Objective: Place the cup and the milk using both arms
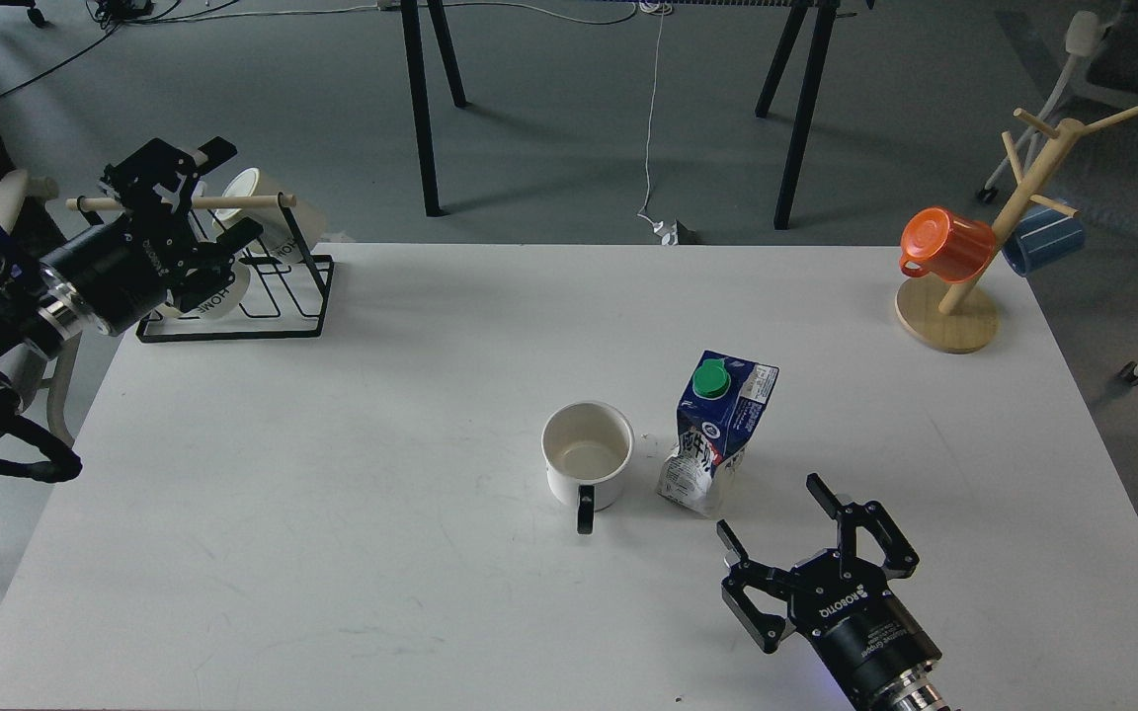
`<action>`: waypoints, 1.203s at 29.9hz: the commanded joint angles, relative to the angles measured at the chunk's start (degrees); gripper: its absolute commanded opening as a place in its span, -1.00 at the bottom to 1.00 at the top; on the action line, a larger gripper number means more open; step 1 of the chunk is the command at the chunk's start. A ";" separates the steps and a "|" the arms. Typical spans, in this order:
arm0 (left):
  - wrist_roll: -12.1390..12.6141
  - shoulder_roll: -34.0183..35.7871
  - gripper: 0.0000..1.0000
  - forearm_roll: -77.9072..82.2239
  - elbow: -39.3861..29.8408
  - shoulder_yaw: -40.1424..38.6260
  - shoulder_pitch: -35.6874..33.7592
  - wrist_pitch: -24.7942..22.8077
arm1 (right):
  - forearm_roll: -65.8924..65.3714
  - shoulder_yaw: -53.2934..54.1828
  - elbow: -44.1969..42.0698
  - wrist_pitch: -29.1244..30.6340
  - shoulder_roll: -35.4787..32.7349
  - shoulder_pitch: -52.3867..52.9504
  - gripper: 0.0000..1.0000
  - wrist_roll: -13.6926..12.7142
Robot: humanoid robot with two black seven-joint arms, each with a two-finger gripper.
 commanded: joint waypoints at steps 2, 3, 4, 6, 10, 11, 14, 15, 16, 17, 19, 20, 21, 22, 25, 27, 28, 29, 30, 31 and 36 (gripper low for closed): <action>0.00 -0.05 0.98 0.14 0.35 0.05 0.04 0.00 | -0.11 4.51 1.62 0.00 -12.44 -2.86 0.96 0.00; 0.00 -0.05 0.98 0.14 0.35 -0.12 0.04 0.00 | 0.07 5.83 1.45 0.00 -15.07 -3.65 0.96 0.00; 0.00 -0.05 0.98 0.14 0.35 -0.13 0.04 0.00 | 0.15 6.97 1.18 0.00 -17.45 -4.35 0.96 0.00; 0.00 -0.05 0.98 0.14 0.35 -0.39 0.13 0.00 | 0.77 9.96 0.83 0.00 -22.19 -5.41 0.96 0.00; 0.00 0.03 0.98 -0.03 0.35 -0.39 0.21 0.00 | 2.43 15.93 -0.75 0.00 -26.00 -4.89 0.96 0.00; 0.00 0.04 0.98 -0.03 0.35 -0.39 0.21 0.00 | 3.22 17.69 -1.62 0.00 -26.09 -4.45 0.96 0.00; 0.00 0.04 0.98 -0.21 0.35 -0.39 0.56 0.00 | 4.72 20.60 -5.22 0.00 -26.61 -0.78 0.96 0.00; 0.00 0.04 0.98 -0.21 0.35 -0.39 0.74 0.00 | 4.81 20.52 -6.97 0.00 -26.70 1.85 0.96 0.00; 0.00 0.04 0.98 -0.21 0.35 -0.39 0.83 0.00 | 4.99 20.17 -8.99 0.00 -26.70 4.66 0.96 0.00; 0.00 0.04 0.98 -0.21 0.35 -0.39 0.83 0.00 | 5.08 20.00 -10.67 0.00 -26.70 6.95 0.96 0.00; 0.00 0.04 0.98 -0.30 0.35 -0.48 1.01 0.00 | 4.99 18.95 -13.74 0.00 -26.70 11.35 0.96 0.00; 0.00 0.04 0.98 -0.39 0.35 -0.48 1.18 0.00 | 4.99 18.42 -14.89 0.00 -26.70 13.46 0.96 0.00; 0.00 0.04 0.98 -0.39 0.35 -0.48 1.53 0.00 | 4.90 17.54 -16.12 0.00 -26.70 15.92 0.96 0.00; 0.00 0.04 0.98 -0.47 0.35 -0.56 1.79 0.00 | 4.81 16.40 -17.26 0.00 -26.62 18.12 0.96 0.00; 0.00 0.04 0.98 -0.47 0.26 -0.56 1.97 0.00 | 4.81 12.54 -19.99 0.00 -25.83 23.22 0.96 0.00; 0.00 0.21 0.98 -0.65 0.17 -0.57 2.15 0.00 | 4.81 10.16 -20.88 0.00 -24.78 25.69 0.96 0.00; 0.00 0.30 0.98 -1.00 0.08 -0.83 2.24 0.00 | 4.81 9.45 -21.23 0.00 -24.07 26.22 0.96 0.00; 0.00 0.39 0.98 -1.52 -0.09 -1.26 2.24 0.00 | 4.81 9.27 -21.49 0.00 -23.46 26.31 0.96 0.00; 0.00 0.56 0.98 -1.79 -0.09 -1.88 2.24 0.00 | 4.81 9.27 -21.67 0.00 -23.10 26.31 0.96 0.00; 0.00 0.65 0.98 -1.97 -0.09 -2.58 2.24 0.00 | 4.81 9.27 -21.67 0.00 -23.01 26.31 0.96 0.00; 0.00 1.35 0.98 -1.97 -0.18 -6.10 2.15 0.00 | 4.99 10.06 -21.41 0.00 -22.22 26.57 0.96 0.00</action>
